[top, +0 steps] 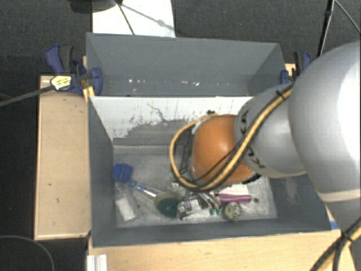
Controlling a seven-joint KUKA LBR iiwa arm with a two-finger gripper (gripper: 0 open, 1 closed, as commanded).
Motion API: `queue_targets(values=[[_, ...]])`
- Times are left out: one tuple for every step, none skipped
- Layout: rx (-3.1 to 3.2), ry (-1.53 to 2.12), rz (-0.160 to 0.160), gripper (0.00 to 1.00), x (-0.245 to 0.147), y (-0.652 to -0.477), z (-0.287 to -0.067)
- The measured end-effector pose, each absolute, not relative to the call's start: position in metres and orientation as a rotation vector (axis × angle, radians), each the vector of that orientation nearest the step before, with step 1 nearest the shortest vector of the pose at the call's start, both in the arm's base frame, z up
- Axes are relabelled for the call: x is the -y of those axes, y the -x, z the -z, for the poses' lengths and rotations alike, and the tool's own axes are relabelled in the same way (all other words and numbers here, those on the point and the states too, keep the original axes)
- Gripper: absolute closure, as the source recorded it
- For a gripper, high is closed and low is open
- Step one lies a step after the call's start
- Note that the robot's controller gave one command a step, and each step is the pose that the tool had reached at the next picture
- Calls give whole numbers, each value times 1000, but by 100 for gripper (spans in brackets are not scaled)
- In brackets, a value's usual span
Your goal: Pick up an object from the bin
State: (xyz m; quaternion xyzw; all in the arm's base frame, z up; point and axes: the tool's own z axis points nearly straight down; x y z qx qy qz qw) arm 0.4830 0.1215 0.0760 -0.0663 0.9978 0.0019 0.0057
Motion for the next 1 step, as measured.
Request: queue_targets(values=[[-3126, 169, -4, 100, -133, -501, -220]])
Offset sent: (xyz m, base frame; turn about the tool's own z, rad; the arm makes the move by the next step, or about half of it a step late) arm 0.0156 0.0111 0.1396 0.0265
